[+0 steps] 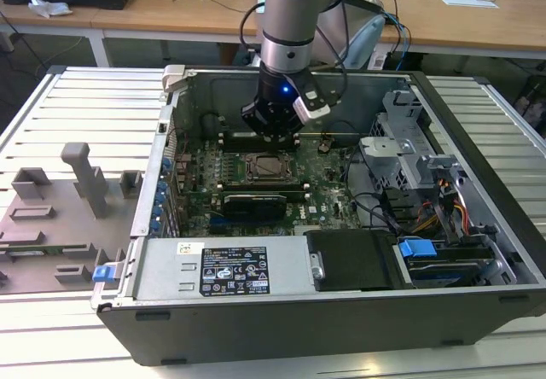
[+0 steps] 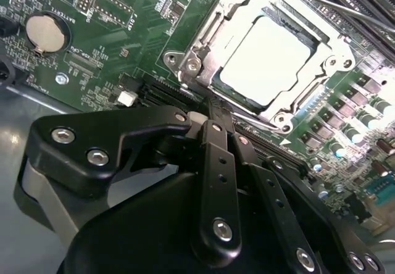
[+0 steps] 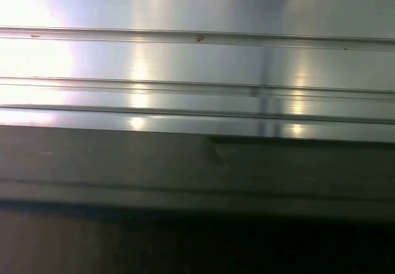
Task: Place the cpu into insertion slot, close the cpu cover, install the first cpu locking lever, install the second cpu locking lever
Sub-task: 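Install the first cpu locking lever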
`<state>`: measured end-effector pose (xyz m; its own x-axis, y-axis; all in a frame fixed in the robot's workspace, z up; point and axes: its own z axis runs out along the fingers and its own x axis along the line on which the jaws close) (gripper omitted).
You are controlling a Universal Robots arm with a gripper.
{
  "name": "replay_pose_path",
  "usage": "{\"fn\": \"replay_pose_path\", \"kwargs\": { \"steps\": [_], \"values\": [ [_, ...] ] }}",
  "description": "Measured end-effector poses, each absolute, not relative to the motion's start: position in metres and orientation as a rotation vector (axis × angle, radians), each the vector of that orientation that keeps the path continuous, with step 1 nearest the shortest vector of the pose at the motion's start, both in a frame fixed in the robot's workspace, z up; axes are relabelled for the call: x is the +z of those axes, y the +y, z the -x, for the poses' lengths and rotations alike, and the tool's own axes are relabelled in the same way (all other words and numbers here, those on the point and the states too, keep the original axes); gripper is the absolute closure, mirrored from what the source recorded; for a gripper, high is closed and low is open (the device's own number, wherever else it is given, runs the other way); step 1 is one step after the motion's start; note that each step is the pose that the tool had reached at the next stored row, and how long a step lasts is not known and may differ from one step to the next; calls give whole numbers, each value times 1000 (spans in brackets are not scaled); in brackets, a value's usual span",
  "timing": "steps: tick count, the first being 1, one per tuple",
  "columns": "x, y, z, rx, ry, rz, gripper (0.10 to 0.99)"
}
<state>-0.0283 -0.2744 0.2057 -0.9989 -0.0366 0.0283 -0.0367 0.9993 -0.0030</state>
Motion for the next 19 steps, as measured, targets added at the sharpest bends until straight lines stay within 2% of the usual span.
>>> {"fn": "replay_pose_path", "kwargs": {
  "steps": [11,17,19],
  "values": [
    [201,-277,24,-1,-3110,-21,980],
    [210,-277,25,-4,-3111,-21,980],
    [211,-286,29,-10,-3112,-21,980]
  ]
}}
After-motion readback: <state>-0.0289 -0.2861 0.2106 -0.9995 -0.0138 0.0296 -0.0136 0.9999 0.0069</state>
